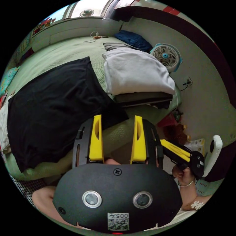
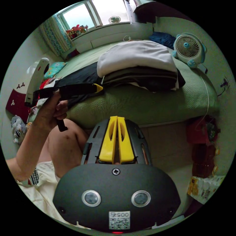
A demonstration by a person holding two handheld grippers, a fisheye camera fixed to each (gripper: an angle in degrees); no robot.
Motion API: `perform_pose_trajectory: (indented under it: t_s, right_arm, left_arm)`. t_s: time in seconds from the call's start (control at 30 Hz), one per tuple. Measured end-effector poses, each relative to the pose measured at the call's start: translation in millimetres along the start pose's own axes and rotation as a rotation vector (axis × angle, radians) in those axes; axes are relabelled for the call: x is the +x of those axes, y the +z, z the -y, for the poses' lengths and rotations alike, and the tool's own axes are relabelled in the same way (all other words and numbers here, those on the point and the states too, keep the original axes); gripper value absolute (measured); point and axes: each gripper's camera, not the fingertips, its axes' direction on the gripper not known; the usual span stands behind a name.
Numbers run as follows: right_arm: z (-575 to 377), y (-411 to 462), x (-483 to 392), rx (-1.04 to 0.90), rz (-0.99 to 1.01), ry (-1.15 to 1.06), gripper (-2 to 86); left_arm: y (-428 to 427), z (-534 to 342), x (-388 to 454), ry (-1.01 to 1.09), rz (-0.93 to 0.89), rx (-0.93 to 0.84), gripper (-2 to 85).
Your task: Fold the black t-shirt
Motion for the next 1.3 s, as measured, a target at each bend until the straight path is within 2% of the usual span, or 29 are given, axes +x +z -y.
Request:
perform_pose_trajectory:
  t_s: [0.13, 0.27, 0.3, 0.37, 0.53, 0.7, 0.83, 0.9, 1.07, 1.3]
  right_arm:
    - [11, 7, 5, 0.001, -0.012, -0.023, -0.9]
    - [27, 20, 6, -0.005, 0.01, -0.041, -0.9]
    - [32, 24, 5, -0.006, 0.01, -0.049, -0.9]
    - [41, 29, 5, -0.008, 0.006, -0.061, -0.9]
    - [82, 36, 0, 0.02, 0.011, -0.123, -0.8]
    - [189, 28, -20, 0.082, 0.093, -0.245, 0.2]
    - [281, 50, -40, 0.092, 0.141, -0.307, 4.7]
    - [348, 99, -49, -0.069, 0.175, -0.289, 7.1]
    - [440, 208, -39, -0.331, 0.132, -0.134, 8.8]
    - [502, 299, -36, -0.446, 0.053, -0.06, 11.1]
  left_arm:
    - [25, 10, 17, -0.037, 0.05, -0.017, 19.5]
    - [41, 14, 27, -0.08, 0.152, -0.025, 13.1]
    - [42, 14, 28, -0.08, 0.152, -0.024, 12.4]
    - [43, 14, 30, -0.064, 0.126, -0.015, 5.1]
    - [34, 9, 32, -0.022, 0.1, 0.024, 3.9]
    - [23, 3, 27, -0.031, 0.07, 0.068, 3.7]
    - [21, -2, 25, -0.036, 0.047, 0.09, 3.8]
    - [23, -4, 23, -0.04, 0.039, 0.094, 3.9]
    - [26, -11, 11, -0.087, -0.027, 0.109, 3.9]
    - [22, -21, -3, -0.107, -0.093, 0.134, 3.7]
